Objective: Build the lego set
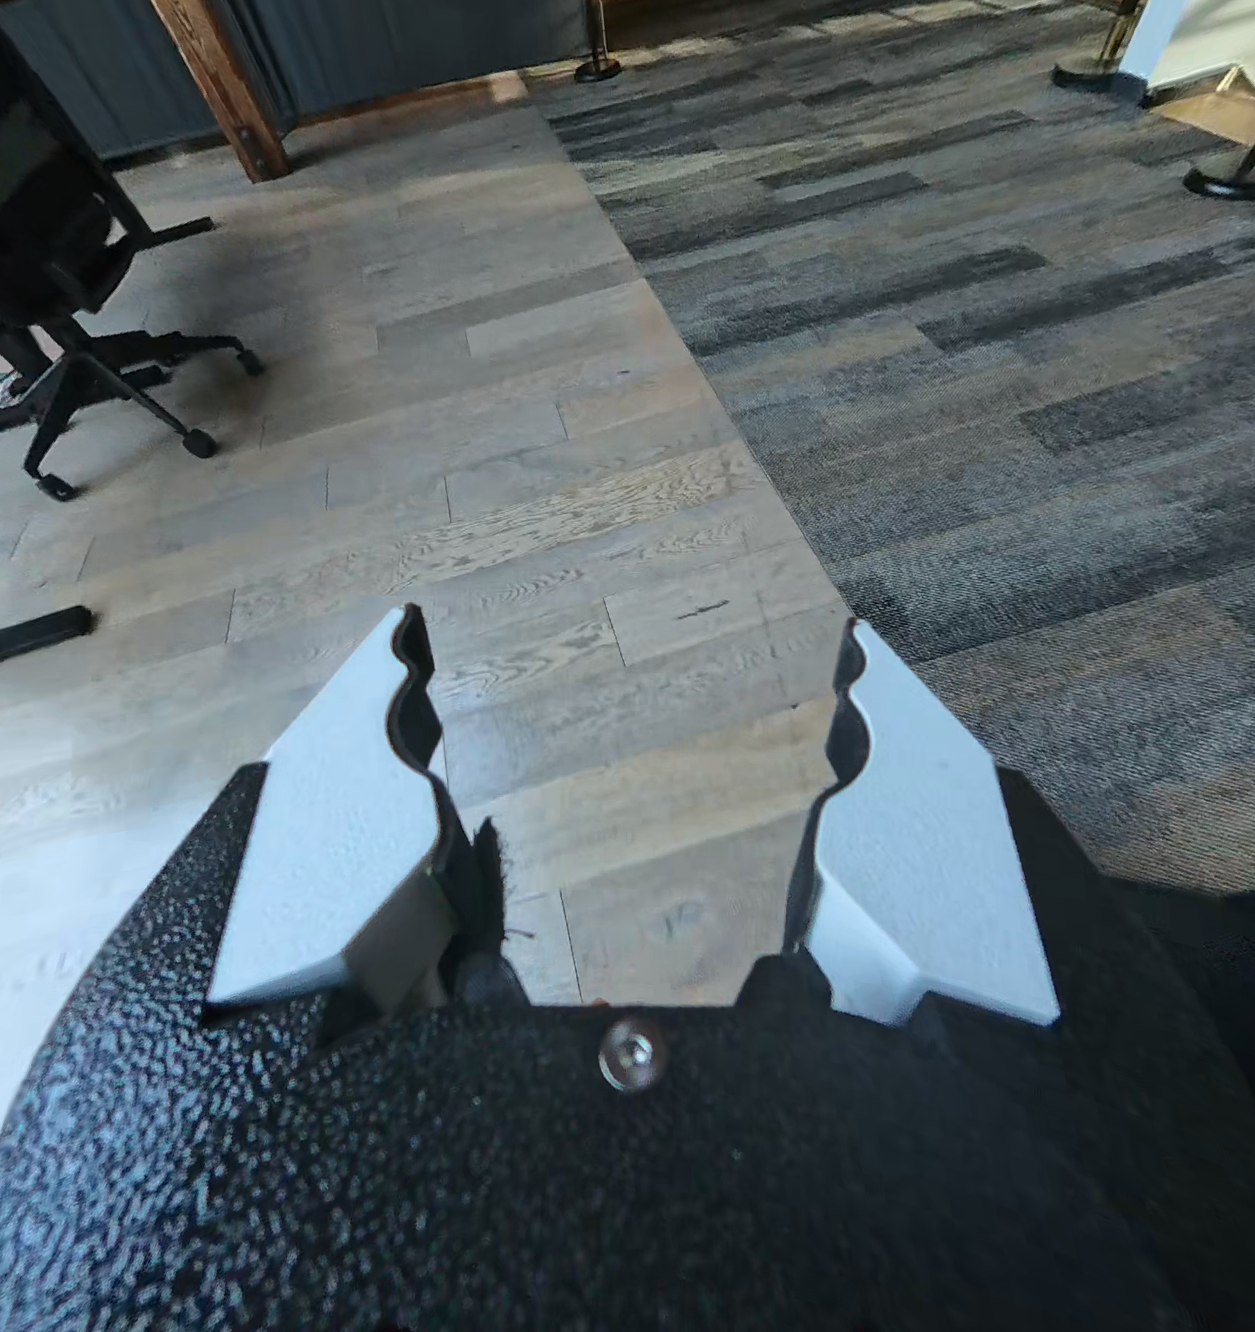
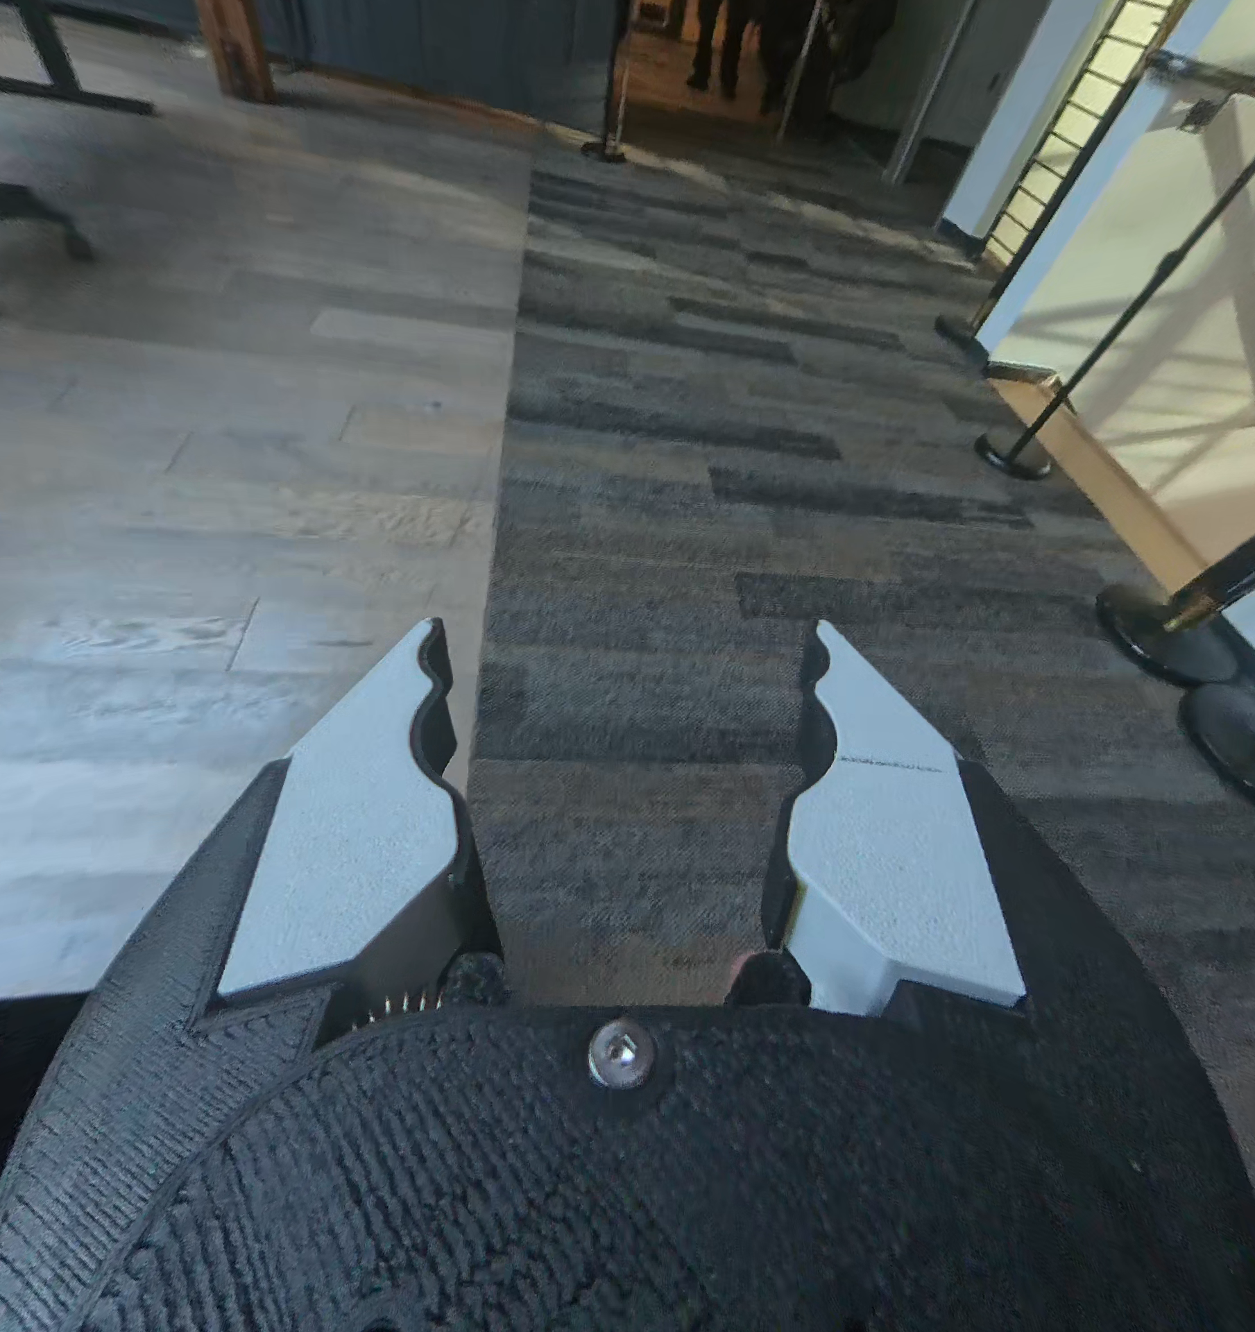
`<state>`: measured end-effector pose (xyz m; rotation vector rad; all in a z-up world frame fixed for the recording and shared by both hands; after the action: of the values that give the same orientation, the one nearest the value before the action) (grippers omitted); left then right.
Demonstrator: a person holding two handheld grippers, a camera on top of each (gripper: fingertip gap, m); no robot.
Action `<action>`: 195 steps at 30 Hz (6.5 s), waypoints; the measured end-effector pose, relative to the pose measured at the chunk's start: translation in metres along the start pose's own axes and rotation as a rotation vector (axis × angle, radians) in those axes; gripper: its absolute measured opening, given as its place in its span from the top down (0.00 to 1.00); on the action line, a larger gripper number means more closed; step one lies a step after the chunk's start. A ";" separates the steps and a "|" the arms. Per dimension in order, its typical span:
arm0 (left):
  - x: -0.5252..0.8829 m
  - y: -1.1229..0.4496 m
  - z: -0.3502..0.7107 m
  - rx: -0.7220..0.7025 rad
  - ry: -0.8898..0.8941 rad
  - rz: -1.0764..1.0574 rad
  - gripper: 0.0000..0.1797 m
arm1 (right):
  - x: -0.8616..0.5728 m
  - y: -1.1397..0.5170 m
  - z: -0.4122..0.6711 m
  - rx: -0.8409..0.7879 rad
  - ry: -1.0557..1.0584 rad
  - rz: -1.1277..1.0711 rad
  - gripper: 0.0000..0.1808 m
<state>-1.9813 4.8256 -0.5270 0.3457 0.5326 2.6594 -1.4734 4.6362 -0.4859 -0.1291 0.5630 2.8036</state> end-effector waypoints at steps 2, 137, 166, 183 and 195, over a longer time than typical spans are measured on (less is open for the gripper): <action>-0.002 -0.081 0.033 0.067 -0.015 -0.021 0.39 | -0.019 -0.070 0.018 0.058 -0.009 -0.028 0.47; 0.139 -4.243 1.872 0.247 0.520 0.767 0.32 | -0.566 -4.752 1.717 0.094 0.377 0.712 0.50; 0.887 -4.529 1.905 0.297 0.657 1.352 0.34 | 0.442 -5.195 2.159 -0.243 0.241 1.349 0.49; 1.564 -4.621 1.952 -0.031 0.535 1.431 0.38 | 0.955 -5.266 2.316 -0.323 0.378 1.549 0.49; 1.900 -4.652 1.950 -0.030 0.513 1.487 0.39 | 1.407 -5.239 2.430 -0.288 0.458 2.017 0.55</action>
<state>-1.4839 10.1917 -0.4014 -0.0383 0.4352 4.2524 -1.3938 10.5783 -0.3620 -0.4771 0.3652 4.9016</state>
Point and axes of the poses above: each gripper's, where its closed fingertips meet, y back along the fingers, z out of its top, x = y × z across the jaws, the point moved 2 cm from there along y, back along the fingers, and after that the axes turned 4 degrees about z, right-handed, at the moved point
